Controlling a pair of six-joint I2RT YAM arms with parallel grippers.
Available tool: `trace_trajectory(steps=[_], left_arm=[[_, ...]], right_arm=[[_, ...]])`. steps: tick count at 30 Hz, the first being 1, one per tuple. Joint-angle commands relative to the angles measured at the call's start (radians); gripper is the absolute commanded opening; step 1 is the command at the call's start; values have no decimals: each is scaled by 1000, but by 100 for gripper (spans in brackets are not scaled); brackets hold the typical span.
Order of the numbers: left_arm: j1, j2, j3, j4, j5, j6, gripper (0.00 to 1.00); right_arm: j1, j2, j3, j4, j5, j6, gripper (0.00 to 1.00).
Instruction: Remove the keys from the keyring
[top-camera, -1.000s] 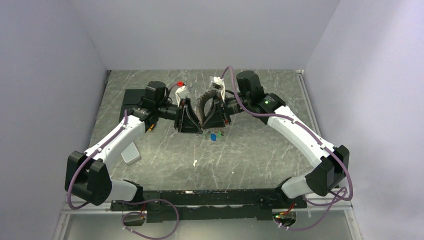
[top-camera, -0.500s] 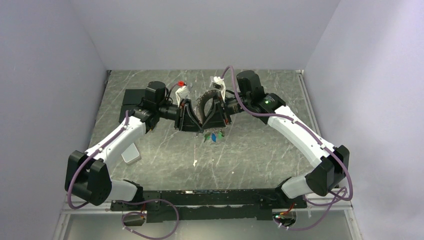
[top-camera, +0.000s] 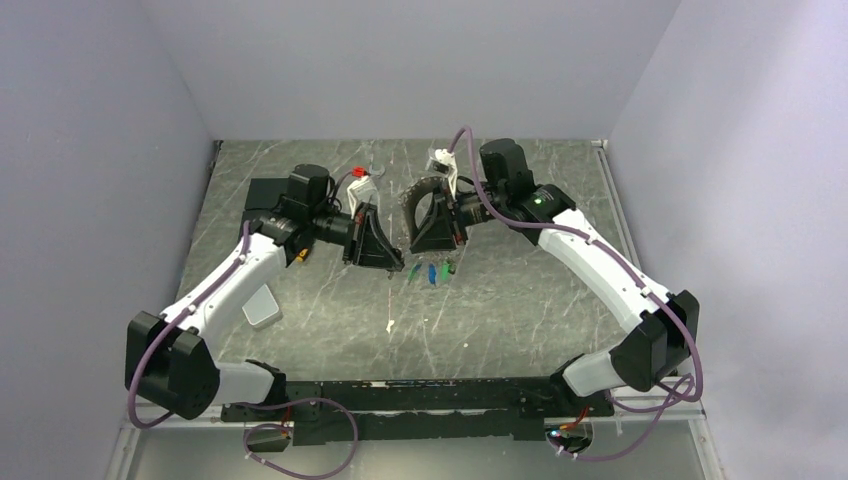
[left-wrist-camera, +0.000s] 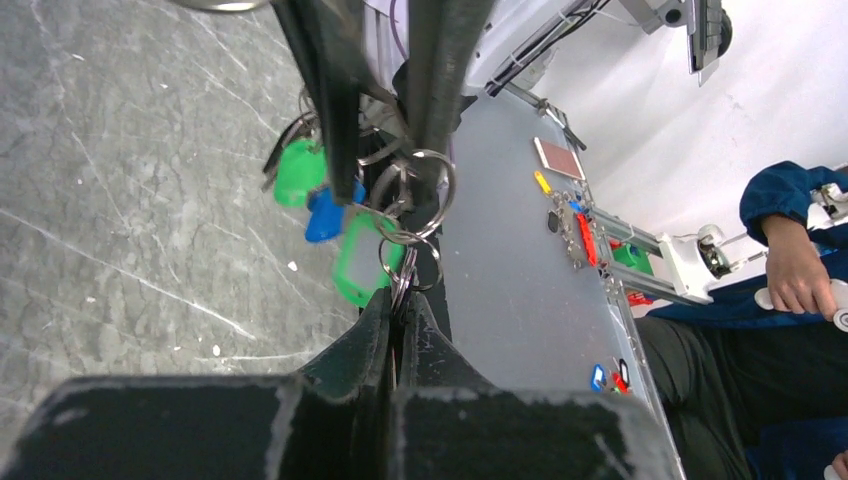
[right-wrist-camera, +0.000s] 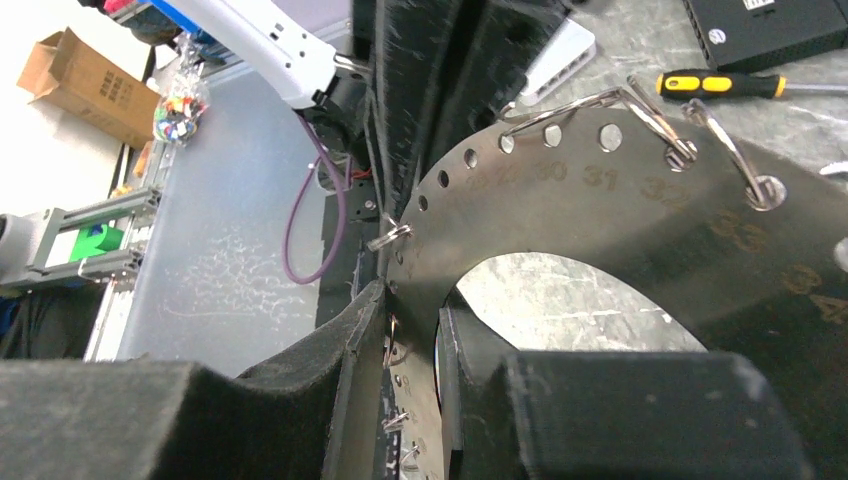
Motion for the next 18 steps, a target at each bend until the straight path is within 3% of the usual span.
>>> trace_trajectory(steps=[1, 9, 18], left_arm=[[11, -35, 71, -187, -23, 158, 0], [15, -7, 173, -395, -77, 293, 0], [14, 5, 237, -464, -109, 378, 0]], right_arm=[[-26, -28, -15, 80, -26, 2, 0], [-28, 6, -58, 92, -18, -6, 1], [-25, 12, -119, 108, -22, -22, 7]])
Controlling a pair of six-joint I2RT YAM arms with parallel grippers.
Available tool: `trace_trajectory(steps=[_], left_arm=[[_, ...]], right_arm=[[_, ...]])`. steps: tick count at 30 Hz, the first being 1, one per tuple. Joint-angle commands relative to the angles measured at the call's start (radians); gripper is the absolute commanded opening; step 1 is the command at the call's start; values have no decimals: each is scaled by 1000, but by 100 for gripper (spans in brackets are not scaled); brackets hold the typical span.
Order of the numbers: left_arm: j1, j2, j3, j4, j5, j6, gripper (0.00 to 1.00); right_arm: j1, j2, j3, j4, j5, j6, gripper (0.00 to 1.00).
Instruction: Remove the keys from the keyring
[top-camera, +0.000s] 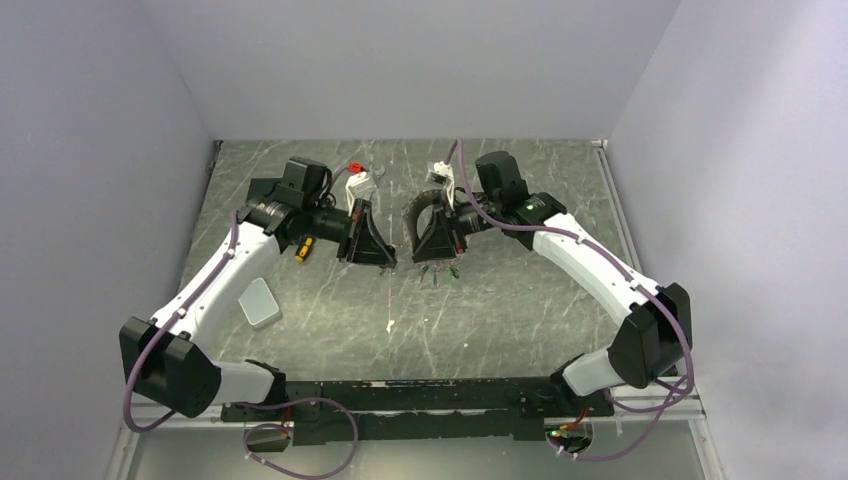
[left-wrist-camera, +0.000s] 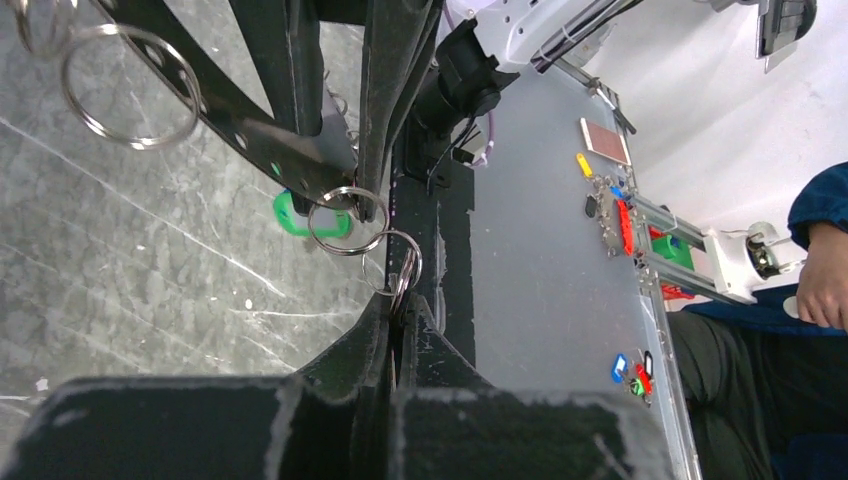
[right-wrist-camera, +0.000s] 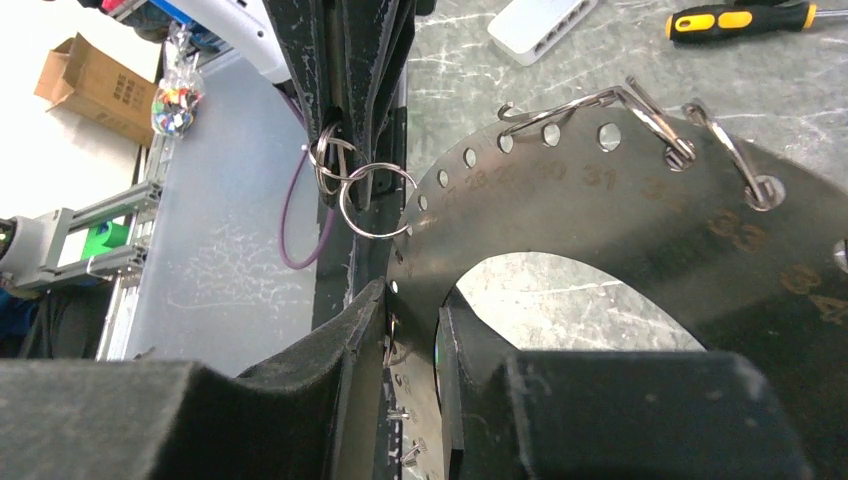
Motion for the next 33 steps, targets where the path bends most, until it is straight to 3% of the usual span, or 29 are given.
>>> trace_trajectory(steps=[1, 12, 17, 21, 26, 33], left_arm=[[0, 11, 81, -72, -4, 145, 0], [-8, 24, 53, -52, -1, 145, 0], [-8, 25, 1, 7, 8, 87, 0], [-8, 24, -45, 51, 15, 47, 0], [-8, 30, -65, 86, 7, 2, 0], [-8, 56, -63, 120, -20, -81, 0]], right_arm=[[0, -6, -22, 69, -26, -21, 9], [53, -36, -88, 86, -6, -28, 33], [54, -39, -110, 81, -2, -25, 53], [53, -42, -127, 64, 1, -42, 58], [52, -54, -131, 25, 18, -81, 56], [52, -102, -70, -27, 154, -186, 35]])
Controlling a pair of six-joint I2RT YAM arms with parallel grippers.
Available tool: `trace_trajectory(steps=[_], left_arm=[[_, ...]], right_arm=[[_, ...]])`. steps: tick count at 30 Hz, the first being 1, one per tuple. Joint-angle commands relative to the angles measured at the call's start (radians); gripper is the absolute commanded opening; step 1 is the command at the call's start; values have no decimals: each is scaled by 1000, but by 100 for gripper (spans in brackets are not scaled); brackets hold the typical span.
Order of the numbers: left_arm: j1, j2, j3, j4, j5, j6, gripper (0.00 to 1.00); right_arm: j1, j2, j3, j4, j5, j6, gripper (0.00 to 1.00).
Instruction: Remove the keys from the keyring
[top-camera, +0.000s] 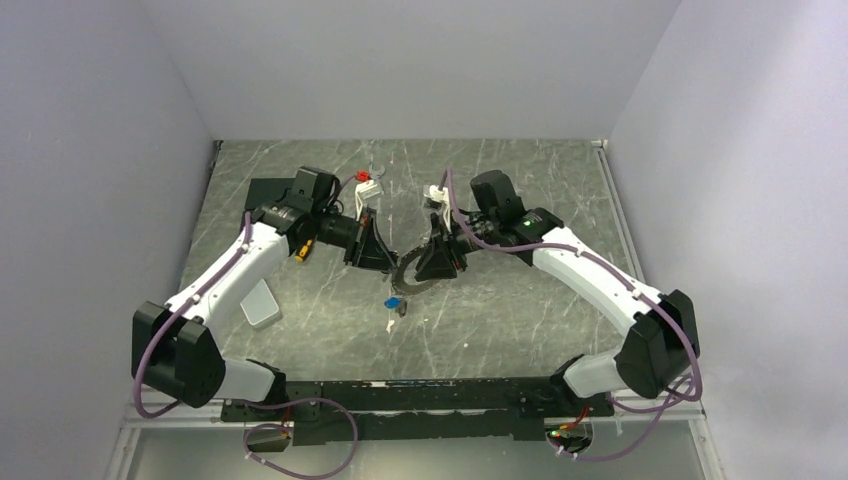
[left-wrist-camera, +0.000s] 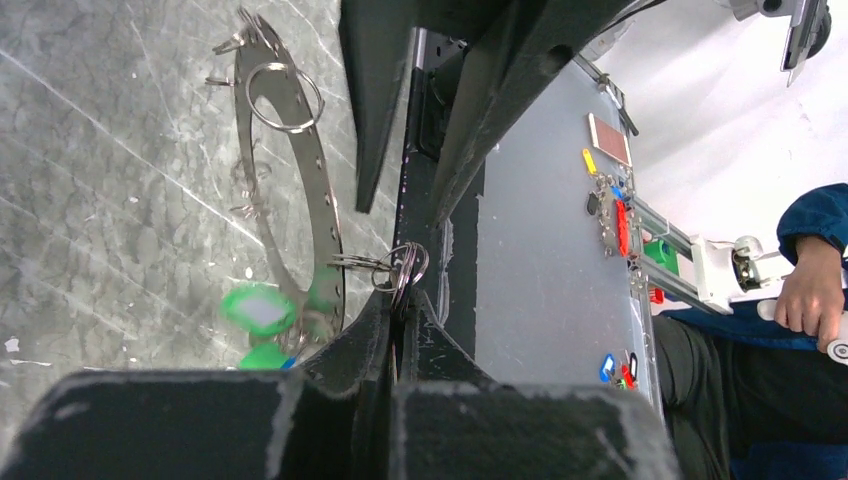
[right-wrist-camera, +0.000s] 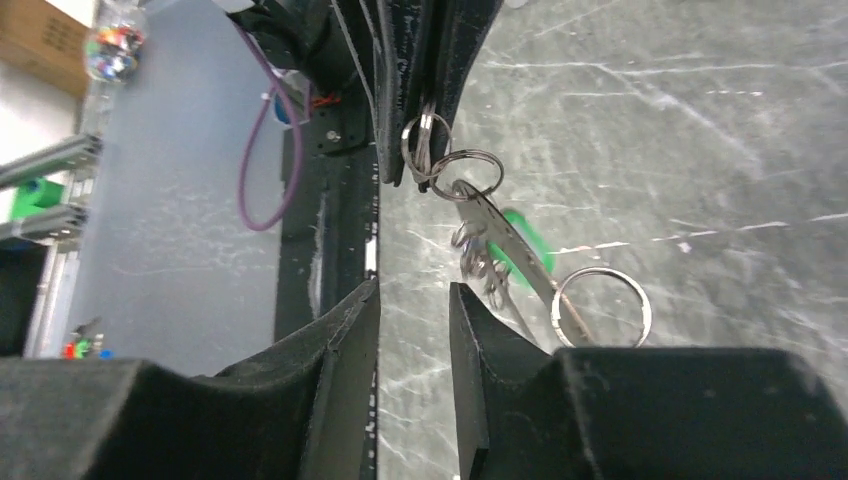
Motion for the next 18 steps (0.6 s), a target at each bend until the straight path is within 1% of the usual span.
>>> trace_trajectory(steps=[1, 4, 6, 8, 11, 15, 18], left_arm=[[-3, 22, 18, 51, 29, -34, 0], [-3, 48, 52, -11, 25, -6, 0], [-4, 68, 89, -88, 29, 43, 0], [-4, 82, 113, -129, 33, 61, 0], [-5, 93, 120, -129, 55, 31, 0], [-3, 109, 108, -116, 70, -15, 0], [-4, 121, 69, -60, 86, -81, 0]], right_arm=[[-3, -66, 70, -43, 108, -110, 33], [-1, -76, 108, -80, 143, -153, 28], [1, -80, 116, -91, 156, -172, 26], [7, -83, 115, -90, 175, -182, 24], [21, -84, 102, -73, 188, -178, 21], [37, -84, 56, -32, 214, -182, 21], [37, -85, 9, -2, 249, -188, 21]])
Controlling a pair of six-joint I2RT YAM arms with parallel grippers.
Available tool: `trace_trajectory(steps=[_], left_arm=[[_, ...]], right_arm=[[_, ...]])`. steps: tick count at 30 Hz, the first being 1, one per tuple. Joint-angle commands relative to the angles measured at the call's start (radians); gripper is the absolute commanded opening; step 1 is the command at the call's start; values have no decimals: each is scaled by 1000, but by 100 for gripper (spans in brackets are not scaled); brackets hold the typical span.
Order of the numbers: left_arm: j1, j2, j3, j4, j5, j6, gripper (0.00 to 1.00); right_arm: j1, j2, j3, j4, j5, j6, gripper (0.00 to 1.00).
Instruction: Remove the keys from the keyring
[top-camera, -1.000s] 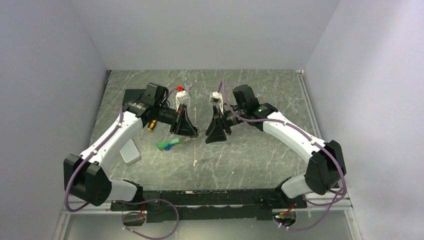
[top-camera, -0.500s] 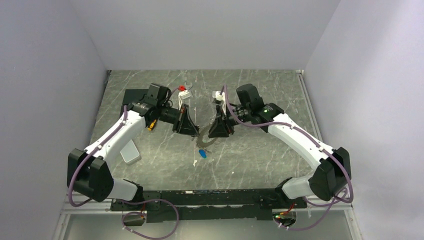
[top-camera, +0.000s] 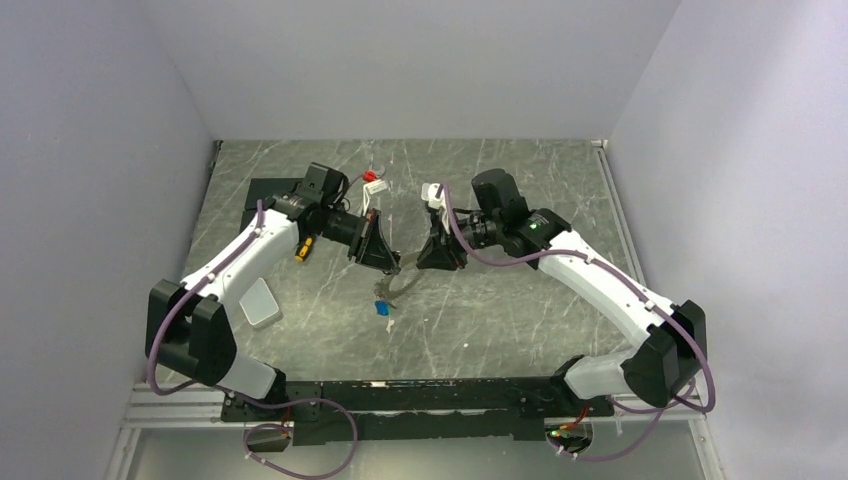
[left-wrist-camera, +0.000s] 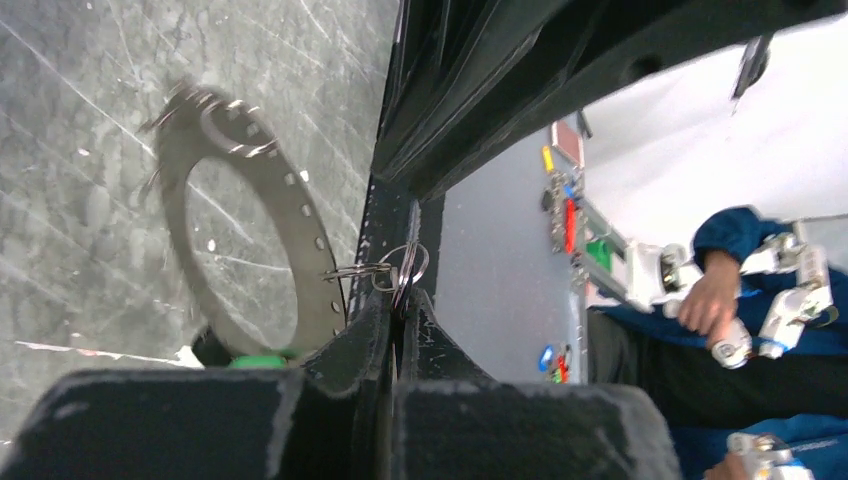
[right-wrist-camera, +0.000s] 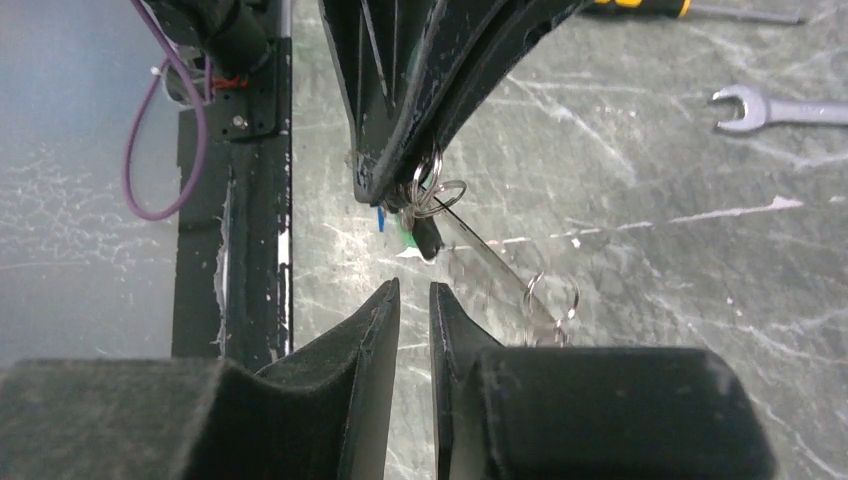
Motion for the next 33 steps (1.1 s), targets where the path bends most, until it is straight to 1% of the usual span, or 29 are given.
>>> trace_trajectory(steps=[1, 5, 7, 9, 11, 13, 17, 21, 26, 32, 33], left_arm=[[-5, 19, -19, 96, 84, -132, 0], [-6, 62, -77, 280, 109, -330, 0], [-10, 95, -91, 344, 118, -391, 0], [-13, 129, -79, 333, 102, -380, 0], [-13, 156, -50, 259, 76, -321, 0], [-12, 166, -37, 232, 65, -291, 0], [-12, 167, -23, 219, 72, -285, 0], [2, 165, -35, 260, 88, -343, 0], [62, 175, -76, 394, 115, -495, 0], [77, 224, -46, 359, 88, -471, 0], [77, 233, -37, 358, 89, -471, 0]], right_arm=[[6, -24, -60, 62, 58, -32, 21], [6, -38, -103, 72, 78, -61, 22], [6, -43, -123, 78, 94, -74, 22], [6, -46, -139, 91, 107, -82, 22], [6, -48, -157, 116, 114, -77, 22], [6, -47, -178, 155, 126, -70, 22], [6, -27, -207, 233, 143, -61, 17], [16, 1, -191, 276, 147, -69, 14], [23, 17, -141, 254, 164, -108, 15], [23, 9, -154, 233, 182, -135, 19], [22, 4, -160, 232, 184, -135, 21]])
